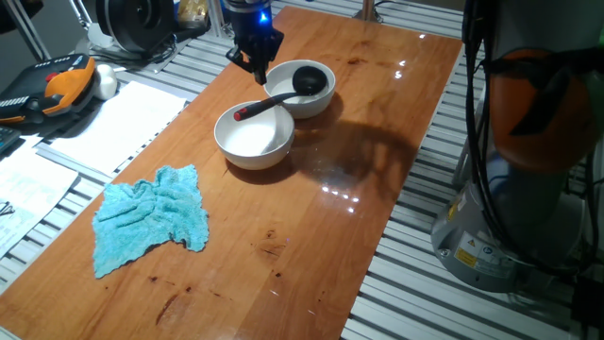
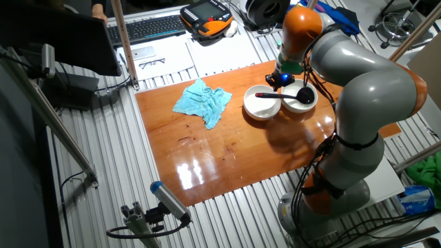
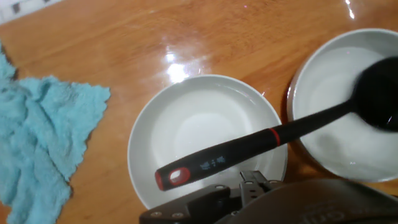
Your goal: Scoop water with a large spoon from one bowl to another
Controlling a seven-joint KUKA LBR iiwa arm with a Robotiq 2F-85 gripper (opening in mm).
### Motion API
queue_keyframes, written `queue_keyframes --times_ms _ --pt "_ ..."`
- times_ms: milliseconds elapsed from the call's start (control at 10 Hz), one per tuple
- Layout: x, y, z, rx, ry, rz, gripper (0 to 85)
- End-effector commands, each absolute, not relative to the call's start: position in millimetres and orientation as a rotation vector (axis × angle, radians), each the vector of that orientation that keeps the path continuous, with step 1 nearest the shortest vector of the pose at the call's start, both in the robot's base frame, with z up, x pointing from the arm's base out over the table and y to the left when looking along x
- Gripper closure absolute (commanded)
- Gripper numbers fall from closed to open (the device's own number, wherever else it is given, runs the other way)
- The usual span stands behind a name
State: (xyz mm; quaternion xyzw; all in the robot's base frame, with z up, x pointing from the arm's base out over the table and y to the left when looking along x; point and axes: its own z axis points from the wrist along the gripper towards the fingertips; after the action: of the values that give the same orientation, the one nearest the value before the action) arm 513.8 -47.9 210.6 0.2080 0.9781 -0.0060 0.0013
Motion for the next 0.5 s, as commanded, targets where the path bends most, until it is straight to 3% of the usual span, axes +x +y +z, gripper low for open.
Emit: queue_keyframes --times_ms 0,400 --pt "514 -48 210 1.079 2.945 -0.033 85.0" --pt "510 -63 202 1.333 2.831 -0.055 85.0"
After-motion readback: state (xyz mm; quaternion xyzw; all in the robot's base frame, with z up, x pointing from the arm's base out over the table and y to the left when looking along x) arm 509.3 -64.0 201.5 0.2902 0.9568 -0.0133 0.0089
